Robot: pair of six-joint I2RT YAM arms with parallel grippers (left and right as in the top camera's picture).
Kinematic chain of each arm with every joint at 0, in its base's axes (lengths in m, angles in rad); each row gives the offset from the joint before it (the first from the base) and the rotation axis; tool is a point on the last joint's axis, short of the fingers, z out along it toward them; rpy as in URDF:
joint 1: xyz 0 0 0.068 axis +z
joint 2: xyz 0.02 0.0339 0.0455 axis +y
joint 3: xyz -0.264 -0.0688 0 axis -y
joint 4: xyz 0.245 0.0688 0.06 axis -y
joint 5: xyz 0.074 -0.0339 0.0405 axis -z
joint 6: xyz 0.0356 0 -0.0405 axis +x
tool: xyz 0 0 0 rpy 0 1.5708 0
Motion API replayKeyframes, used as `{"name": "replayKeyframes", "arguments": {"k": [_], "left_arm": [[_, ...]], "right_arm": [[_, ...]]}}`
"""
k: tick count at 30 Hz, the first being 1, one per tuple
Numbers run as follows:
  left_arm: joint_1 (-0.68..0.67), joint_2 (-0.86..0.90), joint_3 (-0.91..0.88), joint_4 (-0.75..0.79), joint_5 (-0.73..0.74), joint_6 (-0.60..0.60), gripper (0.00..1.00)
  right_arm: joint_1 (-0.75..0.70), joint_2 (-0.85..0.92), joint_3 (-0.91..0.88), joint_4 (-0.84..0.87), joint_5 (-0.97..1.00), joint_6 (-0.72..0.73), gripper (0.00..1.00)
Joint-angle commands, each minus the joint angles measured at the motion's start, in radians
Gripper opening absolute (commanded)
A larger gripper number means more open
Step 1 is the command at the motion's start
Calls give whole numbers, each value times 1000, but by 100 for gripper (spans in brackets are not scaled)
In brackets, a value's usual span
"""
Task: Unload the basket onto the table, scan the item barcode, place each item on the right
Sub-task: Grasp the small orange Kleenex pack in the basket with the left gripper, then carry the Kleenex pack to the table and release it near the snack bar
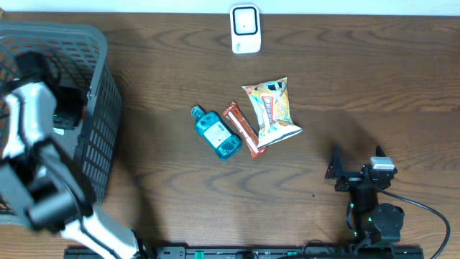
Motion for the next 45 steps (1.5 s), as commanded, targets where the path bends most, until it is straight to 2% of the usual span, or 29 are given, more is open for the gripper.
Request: {"name": "replayKeyframes", "arguments": {"k": [1, 7, 10, 16, 20, 24, 34, 40, 45], "left_arm": [[20, -330, 16, -21, -12, 24, 7], [-28, -732, 16, -12, -12, -87, 7], [-137, -903, 16, 56, -11, -105, 7], [-430, -949, 15, 113, 51, -106, 7], [-728, -798, -6, 103, 48, 13, 7], [-845, -621, -7, 63, 48, 21, 7], [-1011, -180, -7, 66, 48, 20, 7], [-1051, 30, -7, 254, 48, 14, 7], [-1053, 145, -7, 314, 48, -26, 8]], "right_arm": [[-9, -5, -1, -3, 9, -11, 99], [-9, -5, -1, -3, 8, -11, 99], [-9, -5, -1, -3, 9, -11, 99], [-9, -5, -1, -3, 8, -11, 99], [-9, -5, -1, -3, 8, -11, 99], [-9, -5, -1, -3, 8, -11, 99], [-9, -5, -1, -3, 8, -11, 99], [-9, -5, -1, -3, 8, -11, 99], [-9, -5, -1, -3, 8, -11, 99]]}}
